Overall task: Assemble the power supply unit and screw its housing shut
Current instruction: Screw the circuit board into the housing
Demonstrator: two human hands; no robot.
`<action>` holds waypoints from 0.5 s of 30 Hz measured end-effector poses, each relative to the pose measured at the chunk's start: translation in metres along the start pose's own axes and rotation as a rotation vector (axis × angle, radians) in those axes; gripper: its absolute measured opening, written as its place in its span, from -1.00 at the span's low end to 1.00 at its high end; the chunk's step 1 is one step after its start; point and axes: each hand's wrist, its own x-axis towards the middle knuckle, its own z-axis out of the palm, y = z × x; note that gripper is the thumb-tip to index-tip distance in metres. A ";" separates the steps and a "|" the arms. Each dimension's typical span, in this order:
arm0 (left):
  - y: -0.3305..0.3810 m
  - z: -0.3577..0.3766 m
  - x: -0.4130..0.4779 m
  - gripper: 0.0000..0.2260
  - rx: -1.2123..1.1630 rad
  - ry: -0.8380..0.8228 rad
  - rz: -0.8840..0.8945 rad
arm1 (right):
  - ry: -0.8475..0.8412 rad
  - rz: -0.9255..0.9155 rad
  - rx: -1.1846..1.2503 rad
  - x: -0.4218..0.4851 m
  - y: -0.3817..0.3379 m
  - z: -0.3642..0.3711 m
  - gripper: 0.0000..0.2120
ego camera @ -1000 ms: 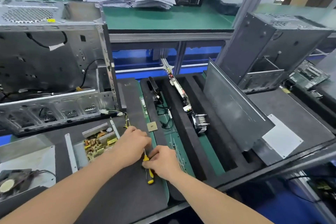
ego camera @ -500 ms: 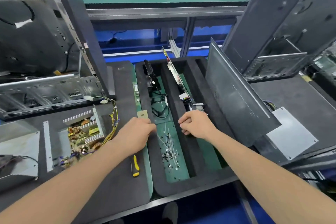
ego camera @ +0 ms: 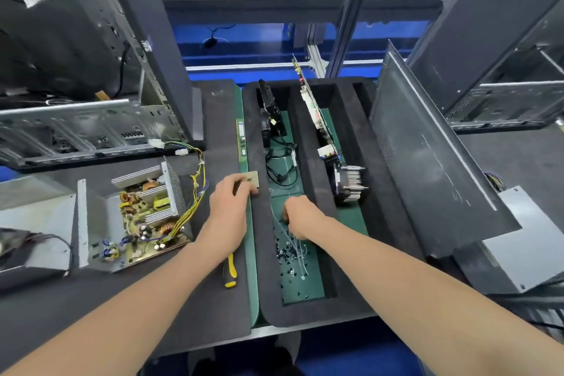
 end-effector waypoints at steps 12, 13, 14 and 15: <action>-0.012 -0.005 -0.009 -0.69 -0.231 0.054 0.035 | 0.042 0.055 -0.156 0.015 -0.003 0.022 -0.66; -0.012 -0.005 -0.009 -0.69 -0.235 0.055 0.035 | 0.040 0.062 -0.146 0.013 -0.005 0.020 -0.67; -0.012 -0.006 -0.010 -0.69 -0.240 0.053 0.035 | 0.046 0.070 -0.127 0.011 -0.006 0.017 -0.68; -0.010 -0.007 -0.011 -0.69 -0.247 0.054 0.034 | 0.065 0.075 -0.083 0.008 -0.007 0.012 -0.69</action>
